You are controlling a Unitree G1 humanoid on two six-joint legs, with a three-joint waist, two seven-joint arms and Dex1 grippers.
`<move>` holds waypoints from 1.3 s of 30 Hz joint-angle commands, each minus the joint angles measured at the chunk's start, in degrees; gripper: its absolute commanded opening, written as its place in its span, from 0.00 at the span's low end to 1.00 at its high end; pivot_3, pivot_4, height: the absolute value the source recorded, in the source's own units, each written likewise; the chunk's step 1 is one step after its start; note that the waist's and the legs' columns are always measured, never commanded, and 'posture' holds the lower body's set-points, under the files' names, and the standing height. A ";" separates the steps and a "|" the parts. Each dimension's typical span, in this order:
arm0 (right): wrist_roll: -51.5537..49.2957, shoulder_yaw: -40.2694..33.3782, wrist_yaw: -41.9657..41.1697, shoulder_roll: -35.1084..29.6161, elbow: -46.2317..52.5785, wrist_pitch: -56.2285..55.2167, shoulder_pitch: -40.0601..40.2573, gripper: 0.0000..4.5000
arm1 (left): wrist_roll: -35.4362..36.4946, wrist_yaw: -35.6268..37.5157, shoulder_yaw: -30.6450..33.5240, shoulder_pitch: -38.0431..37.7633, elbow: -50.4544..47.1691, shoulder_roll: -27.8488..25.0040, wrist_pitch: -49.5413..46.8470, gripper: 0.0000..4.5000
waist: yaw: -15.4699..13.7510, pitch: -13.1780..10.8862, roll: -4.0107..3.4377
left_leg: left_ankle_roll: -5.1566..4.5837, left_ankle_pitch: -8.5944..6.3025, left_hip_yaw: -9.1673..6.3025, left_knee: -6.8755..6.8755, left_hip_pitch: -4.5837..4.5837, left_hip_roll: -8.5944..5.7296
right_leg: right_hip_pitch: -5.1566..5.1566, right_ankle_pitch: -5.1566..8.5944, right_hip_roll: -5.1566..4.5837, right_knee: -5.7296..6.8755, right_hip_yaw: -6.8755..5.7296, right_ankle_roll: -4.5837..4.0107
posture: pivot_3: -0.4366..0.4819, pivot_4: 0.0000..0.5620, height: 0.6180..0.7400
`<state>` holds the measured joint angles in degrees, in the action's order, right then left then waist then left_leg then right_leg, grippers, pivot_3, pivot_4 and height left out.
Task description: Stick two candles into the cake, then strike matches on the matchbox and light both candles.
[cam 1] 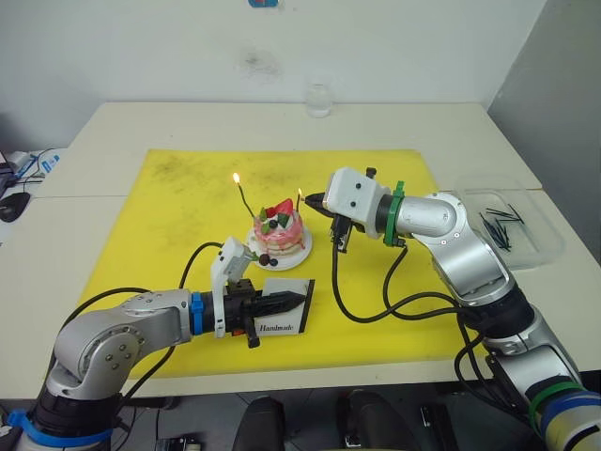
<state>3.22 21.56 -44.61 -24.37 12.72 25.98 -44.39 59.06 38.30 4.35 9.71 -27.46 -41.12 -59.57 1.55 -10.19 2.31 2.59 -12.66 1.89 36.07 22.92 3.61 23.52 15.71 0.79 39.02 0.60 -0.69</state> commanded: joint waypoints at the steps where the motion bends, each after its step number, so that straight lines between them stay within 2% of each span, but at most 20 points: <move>1: -0.34 -1.50 -0.11 -0.24 2.52 0.11 -0.28 0.01 | -0.04 0.78 0.01 0.87 -0.83 0.32 0.88 0.00 | 0.00 0.00 0.00 | 0.00 0.00 0.00 0.00 0.00 0.00 | 0.00 0.00 0.00 0.00 0.00 0.00 | 0.48 0.27 1.00; 23: -0.80 -2.51 -0.79 -0.95 3.86 1.51 -0.57 0.01 | -0.11 0.65 -0.76 1.69 -0.67 0.90 0.62 0.00 | 0.00 0.00 0.00 | 0.00 0.00 0.00 0.00 0.00 0.00 | 0.00 0.00 0.00 0.00 0.00 0.00 | 0.48 0.27 1.00; 28: -5.10 -7.51 -3.71 -5.37 9.60 6.84 0.41 0.01 | -0.28 -0.62 -0.86 2.74 0.04 2.48 0.56 0.00 | -0.13 0.00 0.00 | 0.00 0.00 -0.01 0.00 0.03 0.00 | 0.00 0.00 -0.02 -0.03 0.00 0.01 | 0.48 0.27 1.00; 33: -9.31 -15.47 -4.72 -11.86 14.48 13.86 2.69 0.01 | 0.67 -2.14 -0.49 2.88 -0.39 3.77 0.02 0.00 | -0.07 0.00 0.00 | 0.00 0.00 -0.01 -0.01 0.03 0.00 | 0.00 0.00 -0.03 -0.03 0.00 0.01 | 0.48 0.27 1.00; 39: -7.95 -26.40 -0.68 -21.34 10.38 17.97 9.95 0.01 | 0.86 -5.37 -0.73 1.95 -1.47 6.55 0.26 0.00 | -0.08 0.00 0.01 | 0.00 0.00 0.02 0.00 0.02 -0.04 | -0.02 0.00 -0.04 -0.03 0.03 0.01 | 0.48 0.27 1.00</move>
<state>-5.65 -0.76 -47.16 -44.29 23.90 43.38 -34.70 59.02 33.87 3.20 11.69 -26.68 -35.19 -59.73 1.48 -10.19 2.31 2.58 -12.67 1.93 36.07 22.94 3.55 23.49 15.71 0.75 38.98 0.66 -0.68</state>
